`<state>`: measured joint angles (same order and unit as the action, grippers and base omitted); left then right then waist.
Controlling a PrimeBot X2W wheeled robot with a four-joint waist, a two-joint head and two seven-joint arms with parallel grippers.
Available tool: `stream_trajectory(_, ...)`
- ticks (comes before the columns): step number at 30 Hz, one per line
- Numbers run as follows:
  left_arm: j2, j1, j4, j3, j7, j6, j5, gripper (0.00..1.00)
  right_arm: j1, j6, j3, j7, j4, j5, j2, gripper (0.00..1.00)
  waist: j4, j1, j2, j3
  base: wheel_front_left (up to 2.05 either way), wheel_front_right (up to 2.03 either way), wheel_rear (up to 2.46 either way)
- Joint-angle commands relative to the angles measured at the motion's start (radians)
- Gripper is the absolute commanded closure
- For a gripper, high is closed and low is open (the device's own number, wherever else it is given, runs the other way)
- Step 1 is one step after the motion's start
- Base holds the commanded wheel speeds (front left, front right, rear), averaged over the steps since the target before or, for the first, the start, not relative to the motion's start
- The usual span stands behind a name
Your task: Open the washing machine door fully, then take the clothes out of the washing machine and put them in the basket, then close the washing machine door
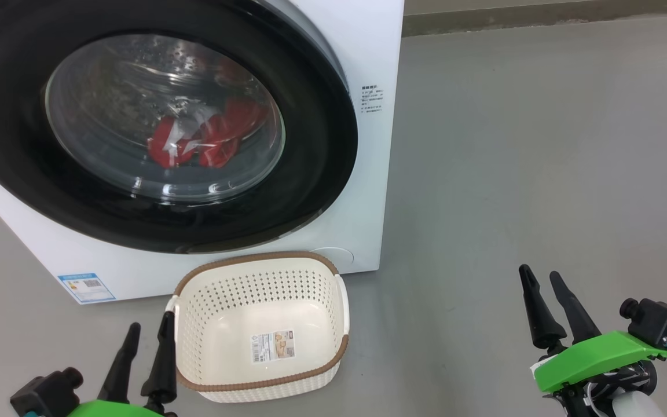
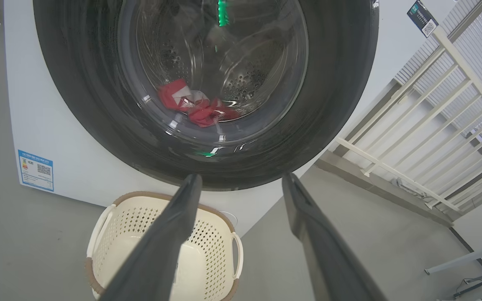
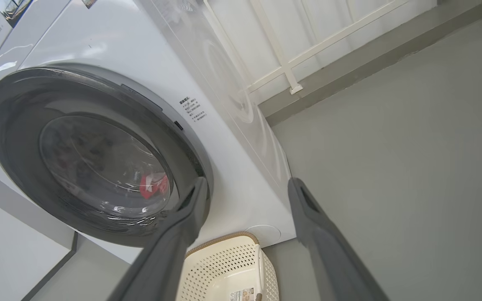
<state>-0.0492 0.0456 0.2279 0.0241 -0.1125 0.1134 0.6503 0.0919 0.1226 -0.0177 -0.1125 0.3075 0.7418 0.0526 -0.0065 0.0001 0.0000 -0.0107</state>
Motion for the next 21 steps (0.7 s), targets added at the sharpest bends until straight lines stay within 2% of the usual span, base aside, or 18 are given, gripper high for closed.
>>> stream_trajectory(1, -0.017, 0.050, -0.031, 0.024, -0.016, 0.000, -0.036, 0.00, 0.052, 0.005, -0.020, -0.016, -0.025, -0.034, 0.011, 0.00, 0.000, -0.0001, 0.0000, 0.000, 0.00, 0.00, 0.00)
stream_trajectory(21, -0.013, 0.048, -0.041, 0.040, -0.075, 0.006, -0.275, 0.00, 0.071, 0.006, -0.050, -0.075, -0.027, -0.275, 0.018, 0.00, -0.010, -0.0001, 0.0000, 0.005, 0.00, 0.00, 0.00)
